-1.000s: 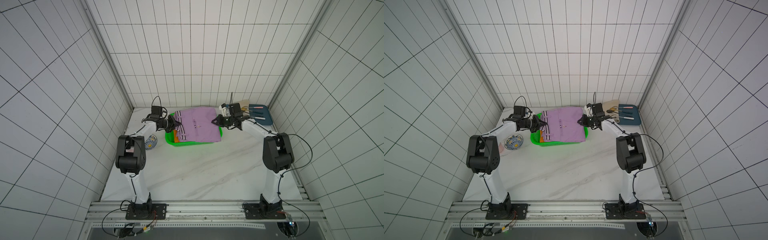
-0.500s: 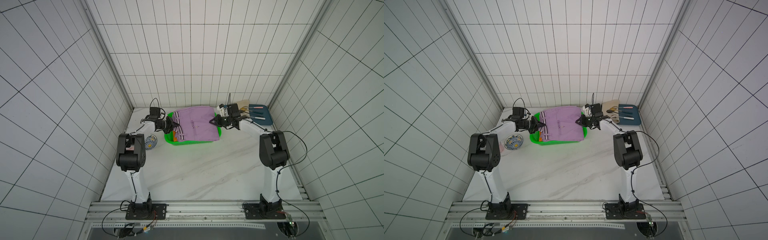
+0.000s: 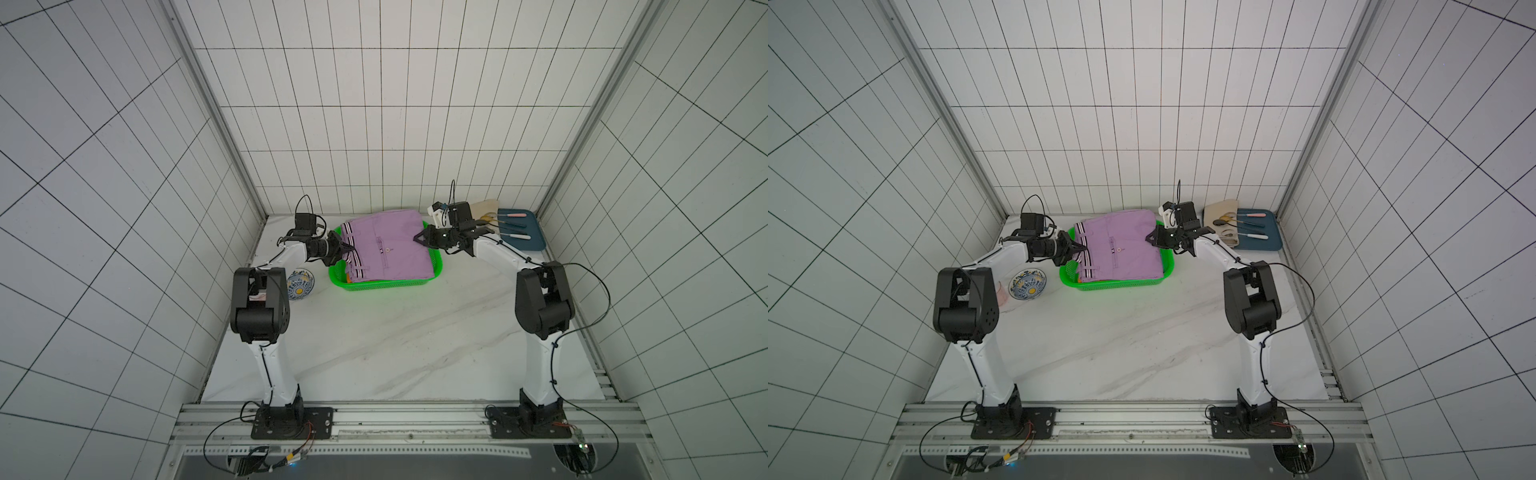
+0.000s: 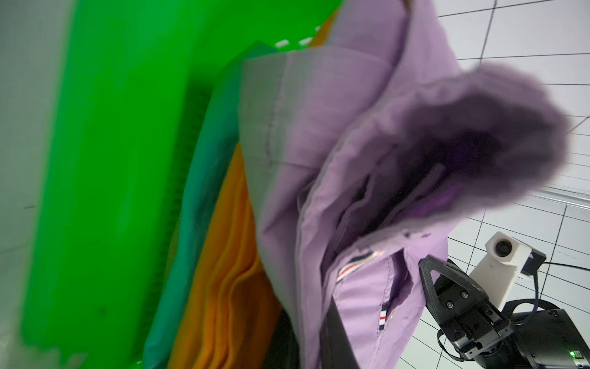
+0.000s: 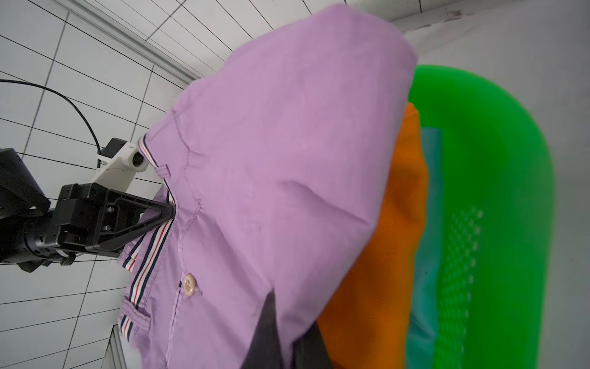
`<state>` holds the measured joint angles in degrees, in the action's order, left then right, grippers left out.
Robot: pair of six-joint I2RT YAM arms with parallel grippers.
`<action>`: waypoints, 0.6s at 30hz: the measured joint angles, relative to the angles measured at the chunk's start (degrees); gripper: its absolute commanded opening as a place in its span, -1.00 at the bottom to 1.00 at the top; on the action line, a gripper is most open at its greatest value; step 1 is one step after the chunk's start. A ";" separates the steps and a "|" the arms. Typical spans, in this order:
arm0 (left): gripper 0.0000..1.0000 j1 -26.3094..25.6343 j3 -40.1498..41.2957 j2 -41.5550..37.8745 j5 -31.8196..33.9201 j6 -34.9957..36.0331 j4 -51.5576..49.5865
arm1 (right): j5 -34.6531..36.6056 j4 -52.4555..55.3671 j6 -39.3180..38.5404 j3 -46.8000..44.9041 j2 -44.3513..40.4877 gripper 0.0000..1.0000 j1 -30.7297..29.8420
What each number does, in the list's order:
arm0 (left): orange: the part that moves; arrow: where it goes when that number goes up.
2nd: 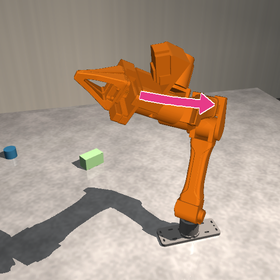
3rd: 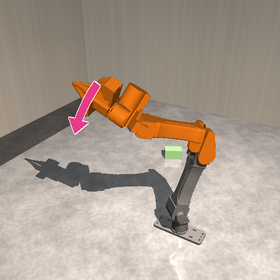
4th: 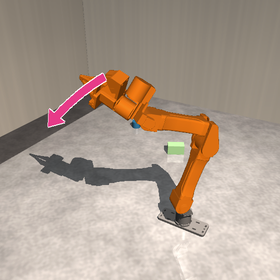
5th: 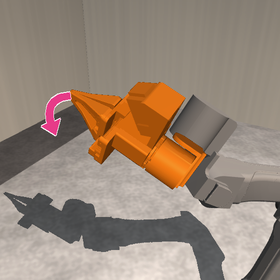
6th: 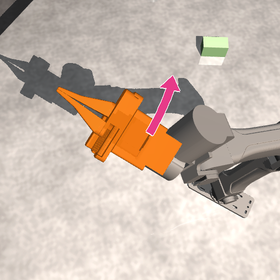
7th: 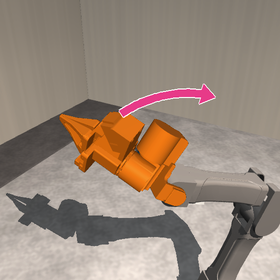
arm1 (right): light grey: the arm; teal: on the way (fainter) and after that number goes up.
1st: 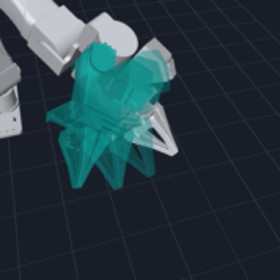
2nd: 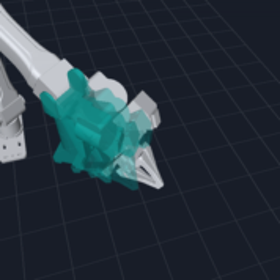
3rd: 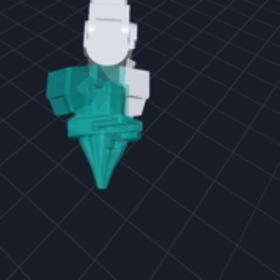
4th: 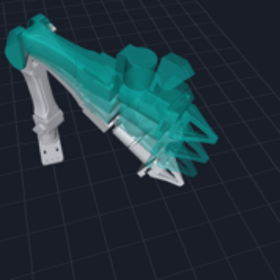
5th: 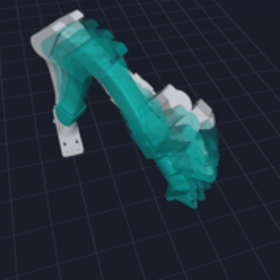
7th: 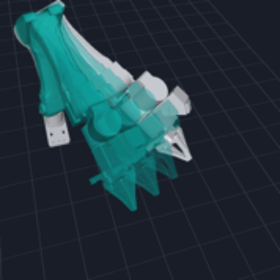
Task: Put the folded long pants in the basket
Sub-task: Place the long pant in the basket.
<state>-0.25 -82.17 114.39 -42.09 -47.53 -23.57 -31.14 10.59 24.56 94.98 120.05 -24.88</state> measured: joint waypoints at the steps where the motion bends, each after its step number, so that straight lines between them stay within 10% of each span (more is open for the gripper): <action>1: -0.58 0.00 0.00 0.42 0.04 -0.02 -0.09 | 0.17 0.07 -0.20 0.04 0.70 -0.87 0.00; 4: -0.09 0.42 0.00 0.37 0.92 0.50 0.04 | 1.25 0.48 -0.57 0.04 1.18 -0.64 0.15; 8: 0.07 1.84 -0.20 -1.57 3.13 0.74 1.14 | 4.63 0.59 -1.14 -0.50 0.26 -0.33 0.90; 14: -0.98 0.52 2.27 -8.55 10.54 1.31 -3.21 | 12.17 2.25 -3.04 -6.84 -10.01 -0.06 1.51; 18: -1.00 -4.94 3.28 -16.55 14.97 2.29 -5.68 | 16.52 2.47 -4.37 -9.77 -19.63 -0.16 -0.50</action>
<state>-5.19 -78.89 97.84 -27.11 -45.23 -29.26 -14.61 13.06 20.18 85.21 100.42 -25.39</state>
